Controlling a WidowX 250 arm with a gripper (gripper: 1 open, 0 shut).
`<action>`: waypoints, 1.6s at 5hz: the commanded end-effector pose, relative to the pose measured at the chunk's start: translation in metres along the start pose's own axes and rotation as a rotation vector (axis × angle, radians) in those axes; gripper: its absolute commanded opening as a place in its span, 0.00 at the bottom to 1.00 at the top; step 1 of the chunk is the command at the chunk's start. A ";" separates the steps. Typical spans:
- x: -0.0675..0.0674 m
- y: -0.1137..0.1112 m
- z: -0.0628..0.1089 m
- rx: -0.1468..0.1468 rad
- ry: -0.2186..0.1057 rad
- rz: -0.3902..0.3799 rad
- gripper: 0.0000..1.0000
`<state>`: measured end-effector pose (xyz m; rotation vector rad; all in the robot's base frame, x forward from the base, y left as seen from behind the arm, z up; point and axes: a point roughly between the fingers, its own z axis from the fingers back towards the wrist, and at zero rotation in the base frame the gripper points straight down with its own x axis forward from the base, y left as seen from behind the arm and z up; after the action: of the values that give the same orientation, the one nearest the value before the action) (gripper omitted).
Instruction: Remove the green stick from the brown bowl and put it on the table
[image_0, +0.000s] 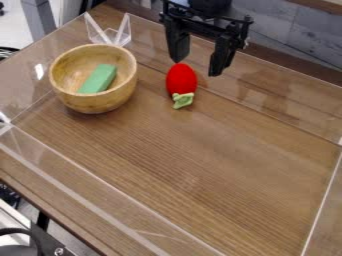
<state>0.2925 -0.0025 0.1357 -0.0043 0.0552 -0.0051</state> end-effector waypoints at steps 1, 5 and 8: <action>-0.006 0.000 -0.008 -0.009 0.016 0.082 1.00; -0.048 0.098 -0.025 -0.030 -0.056 0.343 1.00; -0.041 0.137 -0.038 -0.020 -0.098 0.514 1.00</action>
<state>0.2430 0.1298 0.0874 -0.0238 0.0034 0.5050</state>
